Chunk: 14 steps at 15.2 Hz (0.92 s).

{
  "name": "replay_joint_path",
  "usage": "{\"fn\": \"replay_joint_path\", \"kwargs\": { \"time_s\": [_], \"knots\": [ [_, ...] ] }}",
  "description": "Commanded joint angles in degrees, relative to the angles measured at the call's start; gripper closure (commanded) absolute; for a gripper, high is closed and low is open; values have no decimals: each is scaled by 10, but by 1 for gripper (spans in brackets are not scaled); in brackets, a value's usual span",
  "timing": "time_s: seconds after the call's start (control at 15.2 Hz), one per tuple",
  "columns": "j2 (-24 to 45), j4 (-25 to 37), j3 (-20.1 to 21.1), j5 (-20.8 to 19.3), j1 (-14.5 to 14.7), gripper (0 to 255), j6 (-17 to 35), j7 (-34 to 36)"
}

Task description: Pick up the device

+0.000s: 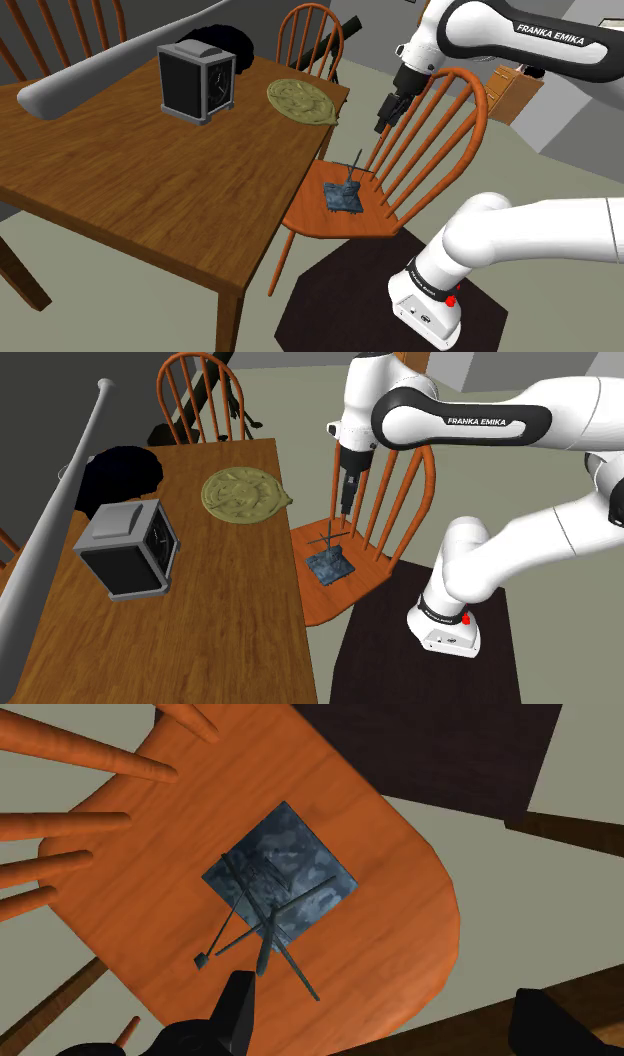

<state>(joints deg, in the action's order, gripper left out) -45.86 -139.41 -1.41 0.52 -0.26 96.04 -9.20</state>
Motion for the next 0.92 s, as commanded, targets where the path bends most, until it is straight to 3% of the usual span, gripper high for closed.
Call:
{"fn": "replay_joint_path", "kwargs": {
  "time_s": [0.0, 0.86],
  "knots": [
    [0, 0, 0, 0, 0, 0, 0, 0],
    [227, -47, -64, -97, 52, 0, 196, -269]
  ]
}}
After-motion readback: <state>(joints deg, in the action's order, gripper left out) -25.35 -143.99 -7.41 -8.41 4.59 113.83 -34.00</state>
